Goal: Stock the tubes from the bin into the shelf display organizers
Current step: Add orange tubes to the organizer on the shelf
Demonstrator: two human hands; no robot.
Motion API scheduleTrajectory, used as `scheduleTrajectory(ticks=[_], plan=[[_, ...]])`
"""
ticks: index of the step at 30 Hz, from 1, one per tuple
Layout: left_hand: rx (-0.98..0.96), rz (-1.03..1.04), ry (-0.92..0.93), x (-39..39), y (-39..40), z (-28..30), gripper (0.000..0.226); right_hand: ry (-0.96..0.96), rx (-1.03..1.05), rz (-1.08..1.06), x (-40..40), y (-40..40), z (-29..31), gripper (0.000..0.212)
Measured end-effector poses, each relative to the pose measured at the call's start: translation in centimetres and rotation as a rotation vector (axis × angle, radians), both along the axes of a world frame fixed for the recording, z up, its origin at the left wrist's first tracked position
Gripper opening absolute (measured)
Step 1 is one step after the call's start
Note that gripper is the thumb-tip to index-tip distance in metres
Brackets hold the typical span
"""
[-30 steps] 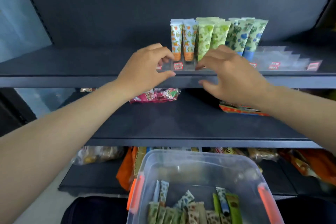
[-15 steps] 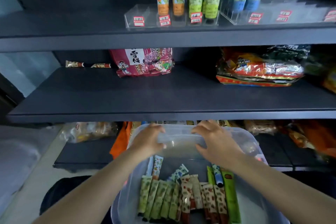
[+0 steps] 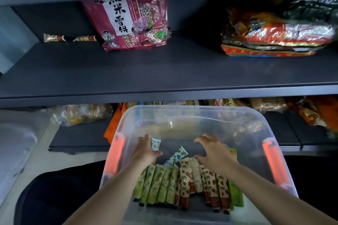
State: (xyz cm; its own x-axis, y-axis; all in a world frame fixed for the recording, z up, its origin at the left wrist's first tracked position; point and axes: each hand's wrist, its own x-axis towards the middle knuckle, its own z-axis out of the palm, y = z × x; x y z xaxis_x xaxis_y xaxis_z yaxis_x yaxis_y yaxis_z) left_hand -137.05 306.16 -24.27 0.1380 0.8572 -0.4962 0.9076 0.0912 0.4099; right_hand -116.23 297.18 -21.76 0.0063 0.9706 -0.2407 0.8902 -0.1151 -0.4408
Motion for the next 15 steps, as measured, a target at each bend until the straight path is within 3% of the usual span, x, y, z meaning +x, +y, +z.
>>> scheduleTrajectory(ticks=[6, 15], plan=[[-0.020, 0.117, -0.075, 0.4, -0.2, -2.8, 0.063, 0.029, -0.054, -0.009, 0.5, 0.1, -2.8, 0.047], [0.101, 0.111, -0.011, -0.3, 0.3, -3.8, 0.035, 0.054, -0.070, -0.036, 0.7, 1.4, -4.6, 0.047]])
